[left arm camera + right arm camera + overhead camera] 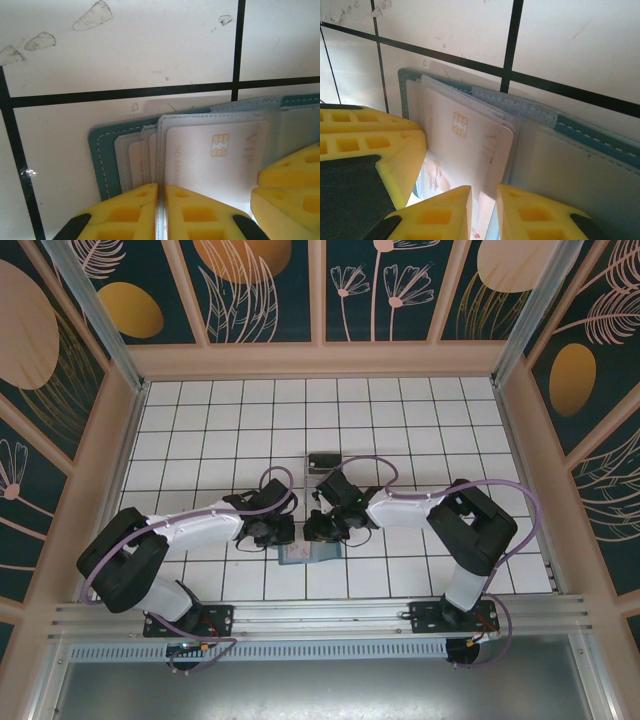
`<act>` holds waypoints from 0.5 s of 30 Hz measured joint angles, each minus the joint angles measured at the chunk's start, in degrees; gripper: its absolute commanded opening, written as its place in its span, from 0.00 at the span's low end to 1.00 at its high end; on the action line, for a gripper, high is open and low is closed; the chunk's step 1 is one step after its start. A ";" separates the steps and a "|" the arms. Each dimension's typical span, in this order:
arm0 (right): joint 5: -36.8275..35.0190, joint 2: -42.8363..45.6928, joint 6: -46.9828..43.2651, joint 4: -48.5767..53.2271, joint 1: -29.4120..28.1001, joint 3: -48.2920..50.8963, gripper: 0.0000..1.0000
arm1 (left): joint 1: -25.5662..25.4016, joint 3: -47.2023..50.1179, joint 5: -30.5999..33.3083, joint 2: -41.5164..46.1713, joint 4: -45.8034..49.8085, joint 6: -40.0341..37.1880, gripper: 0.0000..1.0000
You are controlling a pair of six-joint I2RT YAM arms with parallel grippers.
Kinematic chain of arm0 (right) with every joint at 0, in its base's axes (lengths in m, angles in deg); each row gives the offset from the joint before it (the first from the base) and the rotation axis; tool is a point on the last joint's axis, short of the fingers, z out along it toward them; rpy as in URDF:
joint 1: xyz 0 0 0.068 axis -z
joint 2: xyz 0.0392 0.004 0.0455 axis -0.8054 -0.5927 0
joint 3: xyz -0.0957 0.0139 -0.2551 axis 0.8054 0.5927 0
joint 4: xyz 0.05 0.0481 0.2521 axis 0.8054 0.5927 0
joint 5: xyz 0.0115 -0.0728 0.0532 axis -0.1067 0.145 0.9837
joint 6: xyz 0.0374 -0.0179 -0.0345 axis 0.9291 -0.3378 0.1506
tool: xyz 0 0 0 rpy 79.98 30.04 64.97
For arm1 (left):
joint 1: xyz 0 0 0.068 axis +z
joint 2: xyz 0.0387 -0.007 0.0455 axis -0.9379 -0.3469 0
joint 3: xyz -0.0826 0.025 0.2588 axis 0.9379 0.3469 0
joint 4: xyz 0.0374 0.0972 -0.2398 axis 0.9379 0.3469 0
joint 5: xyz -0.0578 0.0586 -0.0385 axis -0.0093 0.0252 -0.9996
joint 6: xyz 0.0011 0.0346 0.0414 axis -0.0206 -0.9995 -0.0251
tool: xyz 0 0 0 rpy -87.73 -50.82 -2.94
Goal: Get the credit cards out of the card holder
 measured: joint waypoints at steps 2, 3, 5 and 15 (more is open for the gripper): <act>0.00 0.13 0.20 -0.09 0.00 0.09 0.22 | 0.00 0.00 -0.11 -0.09 -0.04 0.00 0.13; -0.07 0.28 0.42 -0.09 0.00 0.15 0.22 | 0.00 -0.02 -0.17 -0.13 -0.24 0.00 0.13; -0.26 0.85 0.79 -0.09 0.13 0.46 0.22 | 0.00 -0.02 -0.22 -0.24 -0.44 0.00 0.13; -0.20 1.86 2.51 -1.60 0.55 3.23 0.23 | 0.00 -0.11 -0.61 -0.48 -0.85 0.00 0.13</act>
